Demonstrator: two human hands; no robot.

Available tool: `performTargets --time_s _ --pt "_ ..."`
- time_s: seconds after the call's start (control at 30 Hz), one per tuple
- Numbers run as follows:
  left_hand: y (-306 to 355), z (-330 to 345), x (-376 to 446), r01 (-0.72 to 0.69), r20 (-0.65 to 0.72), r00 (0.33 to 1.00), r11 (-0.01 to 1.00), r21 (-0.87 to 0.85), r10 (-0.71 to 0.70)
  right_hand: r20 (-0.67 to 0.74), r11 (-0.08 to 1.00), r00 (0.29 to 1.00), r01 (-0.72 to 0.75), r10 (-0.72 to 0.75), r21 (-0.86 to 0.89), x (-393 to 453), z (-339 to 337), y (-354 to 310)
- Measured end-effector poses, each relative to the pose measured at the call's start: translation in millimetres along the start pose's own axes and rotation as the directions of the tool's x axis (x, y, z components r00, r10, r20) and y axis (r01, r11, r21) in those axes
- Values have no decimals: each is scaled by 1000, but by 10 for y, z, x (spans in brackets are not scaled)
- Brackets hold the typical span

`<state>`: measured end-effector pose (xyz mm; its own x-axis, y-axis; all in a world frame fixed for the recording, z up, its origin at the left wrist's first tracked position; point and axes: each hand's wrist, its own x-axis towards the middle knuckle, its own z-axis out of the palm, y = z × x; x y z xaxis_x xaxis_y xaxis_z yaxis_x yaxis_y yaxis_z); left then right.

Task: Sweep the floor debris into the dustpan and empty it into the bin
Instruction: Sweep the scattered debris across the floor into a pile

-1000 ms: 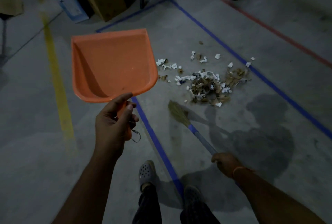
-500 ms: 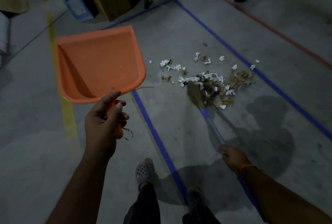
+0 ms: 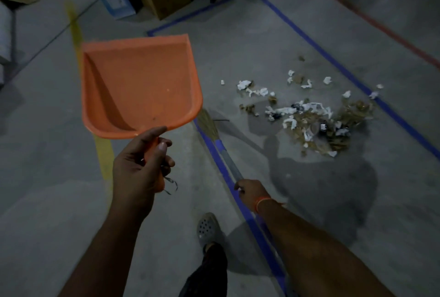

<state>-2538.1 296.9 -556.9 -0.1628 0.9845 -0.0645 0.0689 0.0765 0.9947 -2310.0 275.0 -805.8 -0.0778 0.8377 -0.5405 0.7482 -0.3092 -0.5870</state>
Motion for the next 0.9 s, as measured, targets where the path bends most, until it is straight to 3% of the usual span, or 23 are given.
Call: performTargets --time_s 0.2,0.43,0.63,0.9 --pt "-10 -487 741 18 22 1000 1000 5 -18 10 983 984 -181 180 32 366 154 -294" --pt "-54 -685 1166 37 52 998 999 -40 -35 -195 882 863 -435 466 183 320 -338 -5" --pt "17 -676 1390 40 74 997 996 -74 -34 -295 867 830 -380 473 322 237 -452 -71" --pt "47 -575 1810 19 89 996 999 -51 -15 -226 936 929 -232 294 263 995 -265 -837"
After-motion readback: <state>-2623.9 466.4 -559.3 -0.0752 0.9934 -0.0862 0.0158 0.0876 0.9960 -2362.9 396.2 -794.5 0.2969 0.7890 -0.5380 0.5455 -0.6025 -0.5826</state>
